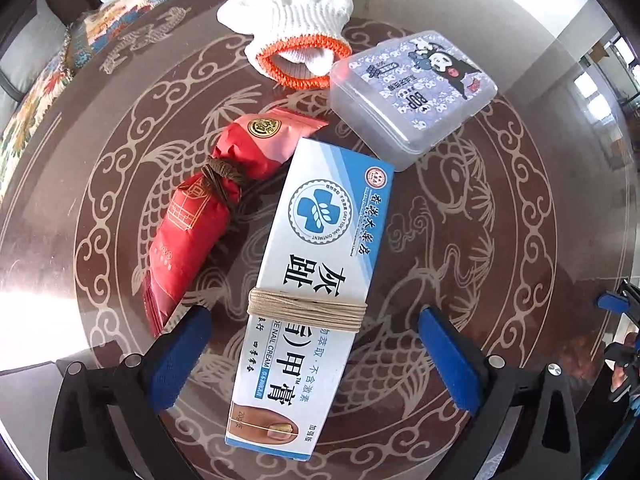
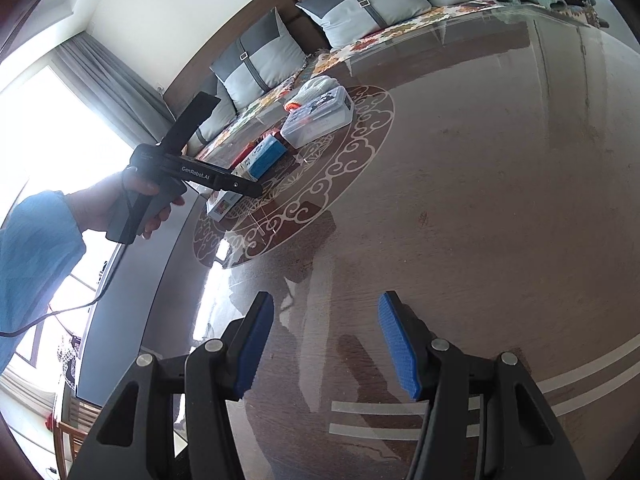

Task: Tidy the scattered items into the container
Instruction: 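Lower the left tool onto the blue-white nail cream box and close it, then close the right tool on the clear cartoon plastic case and lift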

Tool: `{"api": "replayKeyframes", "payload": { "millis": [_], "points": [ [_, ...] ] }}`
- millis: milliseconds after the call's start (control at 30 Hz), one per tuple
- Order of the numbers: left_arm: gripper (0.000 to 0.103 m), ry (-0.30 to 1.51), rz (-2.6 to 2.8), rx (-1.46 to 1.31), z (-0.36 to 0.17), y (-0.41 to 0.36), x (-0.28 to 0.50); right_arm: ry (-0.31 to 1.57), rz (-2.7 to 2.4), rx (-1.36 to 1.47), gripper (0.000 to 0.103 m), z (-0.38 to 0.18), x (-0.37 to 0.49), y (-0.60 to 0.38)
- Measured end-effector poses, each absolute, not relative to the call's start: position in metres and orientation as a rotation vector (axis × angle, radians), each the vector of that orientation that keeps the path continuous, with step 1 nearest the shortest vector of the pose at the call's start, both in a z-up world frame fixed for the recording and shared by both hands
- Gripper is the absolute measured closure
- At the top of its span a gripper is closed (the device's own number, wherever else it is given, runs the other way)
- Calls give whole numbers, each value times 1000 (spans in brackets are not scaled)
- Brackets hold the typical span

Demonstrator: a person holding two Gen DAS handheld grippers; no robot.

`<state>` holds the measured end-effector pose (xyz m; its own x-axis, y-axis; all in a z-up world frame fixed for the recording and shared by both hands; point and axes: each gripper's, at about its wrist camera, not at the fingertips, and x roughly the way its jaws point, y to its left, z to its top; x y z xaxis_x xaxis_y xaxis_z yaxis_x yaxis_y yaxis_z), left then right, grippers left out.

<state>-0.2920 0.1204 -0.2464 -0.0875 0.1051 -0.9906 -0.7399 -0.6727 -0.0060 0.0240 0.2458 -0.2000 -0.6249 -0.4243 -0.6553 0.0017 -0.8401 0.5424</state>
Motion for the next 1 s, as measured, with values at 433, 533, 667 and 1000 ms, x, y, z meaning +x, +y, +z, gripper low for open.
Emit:
{"api": "replayKeyframes", "payload": {
  "millis": [433, 533, 667, 1000],
  "points": [
    [20, 665, 1852, -1675, -264, 124, -289, -722, -2524, 1220, 47, -200, 24, 245],
    [58, 619, 1897, -1674, -261, 118, -284, -708, -2532, 1223, 47, -200, 25, 244],
    [58, 594, 1933, -1667, -265, 112, -269, -687, -2539, 1229, 47, -199, 26, 242],
    [58, 550, 1989, -1695, -279, 91, -191, -503, -2449, 1293, 47, -186, 10, 243]
  ]
}}
